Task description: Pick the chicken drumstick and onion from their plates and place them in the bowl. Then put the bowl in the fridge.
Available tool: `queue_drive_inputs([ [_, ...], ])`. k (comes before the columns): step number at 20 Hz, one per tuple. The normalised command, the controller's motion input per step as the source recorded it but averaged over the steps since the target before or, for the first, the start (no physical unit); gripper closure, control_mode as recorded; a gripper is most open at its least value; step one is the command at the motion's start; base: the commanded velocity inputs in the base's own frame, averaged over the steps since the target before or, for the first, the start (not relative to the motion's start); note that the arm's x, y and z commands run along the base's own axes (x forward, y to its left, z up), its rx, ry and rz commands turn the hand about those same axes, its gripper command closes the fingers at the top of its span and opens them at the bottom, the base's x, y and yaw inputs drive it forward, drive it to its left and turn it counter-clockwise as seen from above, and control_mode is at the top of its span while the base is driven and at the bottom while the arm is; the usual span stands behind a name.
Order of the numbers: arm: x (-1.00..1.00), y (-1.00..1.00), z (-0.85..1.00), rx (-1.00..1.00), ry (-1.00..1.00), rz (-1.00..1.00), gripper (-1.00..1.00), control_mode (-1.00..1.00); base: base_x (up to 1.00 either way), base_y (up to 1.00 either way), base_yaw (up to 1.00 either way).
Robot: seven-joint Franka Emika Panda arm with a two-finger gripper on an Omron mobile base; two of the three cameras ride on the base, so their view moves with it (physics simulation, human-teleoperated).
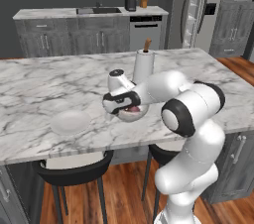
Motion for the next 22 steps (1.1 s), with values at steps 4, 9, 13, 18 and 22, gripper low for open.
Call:
queue_drive_inputs([
  [4, -0.46, -0.22, 0.51, 0.01, -0.15, 0.02, 1.00, -1.00, 0.00, 0.00, 0.00],
  [9, -0.38, -0.29, 0.50, 0.00, -0.02, 0.09, 1.00, -1.00, 0.00, 0.00, 0.00],
  [13, -0.50, -0.30, 0.43, 0.00, 0.00, 0.17, 1.00, -1.00, 0.00, 0.00, 0.00],
  [18, -0.51, -0.32, 0.43, 0.00, 0.00, 0.20, 1.00, -1.00, 0.00, 0.00, 0.00],
  [22, -0.54, -0.34, 0.34, -0.04, -0.04, 0.23, 1.00, -1.00, 0.00, 0.00, 0.00],
])
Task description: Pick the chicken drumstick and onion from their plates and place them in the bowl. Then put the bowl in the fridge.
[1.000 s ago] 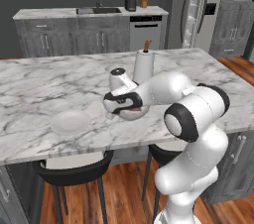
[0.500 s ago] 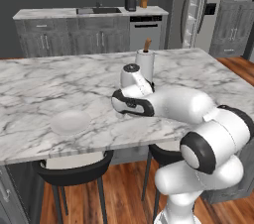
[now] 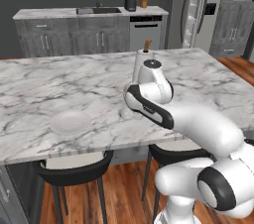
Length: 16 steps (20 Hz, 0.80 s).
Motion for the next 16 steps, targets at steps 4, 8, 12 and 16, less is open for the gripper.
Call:
queue_drive_inputs([
  [4, -0.50, -0.32, 0.34, -0.05, -0.06, 0.16, 1.00, -1.00, 0.00, 0.00, 0.00],
  [8, -0.47, -0.25, 0.31, -0.09, -0.05, 0.12, 1.00, -1.00, 0.00, 0.00, 0.00],
  [12, -0.23, -0.14, 0.20, -0.01, 0.04, 0.04, 1.00, -1.00, 0.00, 0.00, 0.00],
  [16, -0.08, -0.03, 0.09, 0.01, 0.04, 0.02, 1.00, -1.00, 0.00, 0.00, 0.00],
])
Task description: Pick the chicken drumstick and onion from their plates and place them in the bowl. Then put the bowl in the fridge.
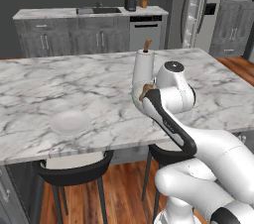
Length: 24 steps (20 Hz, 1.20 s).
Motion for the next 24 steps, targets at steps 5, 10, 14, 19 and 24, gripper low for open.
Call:
queue_drive_inputs([
  [5, 0.00, 0.00, 0.00, 0.00, 0.00, 0.00, 1.00, -1.00, 0.00, 0.00, 0.00],
  [10, 0.00, 0.00, 0.00, 0.00, 0.00, 0.00, 1.00, -1.00, 0.00, 0.00, 0.00],
  [14, 0.00, 0.00, 0.00, 0.00, 0.00, 0.00, 1.00, -1.00, 0.00, 0.00, 0.00],
  [19, 0.00, 0.00, 0.00, 0.00, 0.00, 0.00, 1.00, 1.00, 0.00, 0.00, 0.00],
  [24, 0.00, 0.00, 0.00, 0.00, 0.00, 0.00, 1.00, 1.00, 0.00, 0.00, 0.00],
])
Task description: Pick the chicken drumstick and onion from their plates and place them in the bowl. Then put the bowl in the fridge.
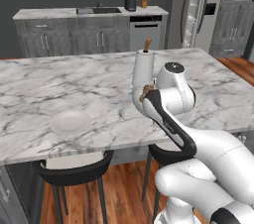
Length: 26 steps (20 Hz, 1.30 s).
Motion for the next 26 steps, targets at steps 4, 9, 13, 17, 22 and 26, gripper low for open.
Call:
queue_drive_inputs([
  [4, 0.00, 0.00, 0.00, 0.00, 0.00, 0.00, 1.00, 1.00, -0.28, -0.07, 0.00],
  [9, 0.00, 0.00, 0.00, 0.00, 0.00, 0.00, 1.00, 1.00, -0.68, -0.31, -0.01],
  [13, 0.00, 0.00, 0.00, 0.00, 0.00, 0.00, 1.00, 1.00, -0.19, -0.57, -0.02],
  [17, 0.00, 0.00, 0.00, 0.00, 0.00, 0.00, 1.00, 1.00, 0.21, -0.78, 0.01],
  [22, 0.00, 0.00, 0.00, 0.00, 0.00, 0.00, 1.00, 1.00, 0.30, -0.75, 0.00],
  [26, 0.00, 0.00, 0.00, 0.00, 0.00, 0.00, 1.00, 1.00, 0.31, -0.74, 0.00],
])
